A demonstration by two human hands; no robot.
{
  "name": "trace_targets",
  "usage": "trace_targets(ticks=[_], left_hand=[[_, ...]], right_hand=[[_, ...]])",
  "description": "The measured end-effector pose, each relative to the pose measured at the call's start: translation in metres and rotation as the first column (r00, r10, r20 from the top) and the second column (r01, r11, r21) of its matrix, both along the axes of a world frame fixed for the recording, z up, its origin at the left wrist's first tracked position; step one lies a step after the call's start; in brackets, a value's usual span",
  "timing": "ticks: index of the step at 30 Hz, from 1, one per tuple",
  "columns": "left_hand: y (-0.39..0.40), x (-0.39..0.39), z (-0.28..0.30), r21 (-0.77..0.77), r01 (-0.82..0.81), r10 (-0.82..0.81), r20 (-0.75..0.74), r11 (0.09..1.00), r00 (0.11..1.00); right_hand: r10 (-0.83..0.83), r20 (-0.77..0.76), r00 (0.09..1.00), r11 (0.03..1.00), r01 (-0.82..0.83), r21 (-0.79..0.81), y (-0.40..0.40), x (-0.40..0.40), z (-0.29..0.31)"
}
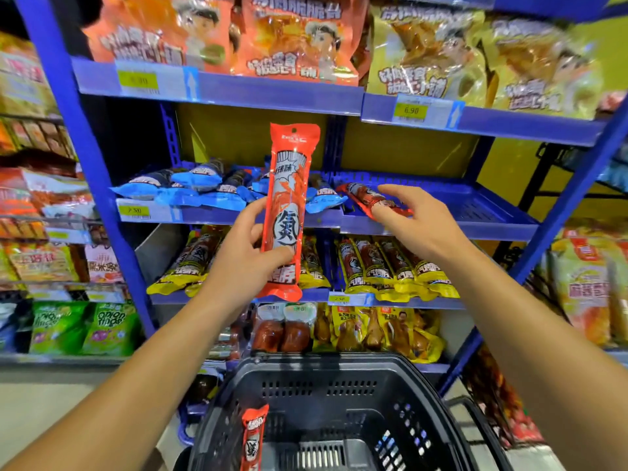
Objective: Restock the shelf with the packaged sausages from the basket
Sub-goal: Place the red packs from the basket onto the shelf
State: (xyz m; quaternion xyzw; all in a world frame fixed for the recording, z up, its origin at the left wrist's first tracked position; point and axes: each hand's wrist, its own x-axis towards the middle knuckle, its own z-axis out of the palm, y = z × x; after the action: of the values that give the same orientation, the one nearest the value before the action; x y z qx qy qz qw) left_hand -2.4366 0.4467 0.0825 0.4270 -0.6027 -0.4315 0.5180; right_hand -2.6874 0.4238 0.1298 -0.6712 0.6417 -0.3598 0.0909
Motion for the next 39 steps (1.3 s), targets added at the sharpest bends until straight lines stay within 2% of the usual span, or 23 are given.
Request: trace_targets(ticks=[6,16,25,29,34,39], left_hand=[[-0.003,-0.003,0.002,0.007,-0.010,0.010,-0.011,1.000,1.000],[-0.005,-0.004,0.005,0.007,-0.017,0.017,-0.002,1.000,1.000],[0.000,-0.010,0.007,0.004,-0.005,0.005,0.015,1.000,1.000],[0.006,-0.014,0.010,0.002,-0.009,0.009,0.012,1.000,1.000],[0.012,-0.024,0.015,0.065,0.022,-0.014,-0.121,0.998,0.993],[0.026,-0.053,0.015,0.106,0.096,-0.062,-0.281,0.990,0.958]], right_hand=[[0.024,-0.124,0.992,0.999,-0.027,-0.023,-0.019,-0.003,-0.011],[0.021,-0.167,0.986,0.996,-0.035,-0.078,-0.050,0.007,-0.020],[0.029,-0.224,0.974,1.000,-0.030,-0.001,-0.044,0.002,-0.016],[0.050,-0.142,0.989,0.999,-0.053,-0.014,-0.030,0.001,-0.012],[0.009,0.027,1.000,0.974,-0.003,-0.228,0.017,0.003,-0.026],[0.167,0.150,0.974,0.963,-0.129,-0.237,0.071,0.019,-0.061]])
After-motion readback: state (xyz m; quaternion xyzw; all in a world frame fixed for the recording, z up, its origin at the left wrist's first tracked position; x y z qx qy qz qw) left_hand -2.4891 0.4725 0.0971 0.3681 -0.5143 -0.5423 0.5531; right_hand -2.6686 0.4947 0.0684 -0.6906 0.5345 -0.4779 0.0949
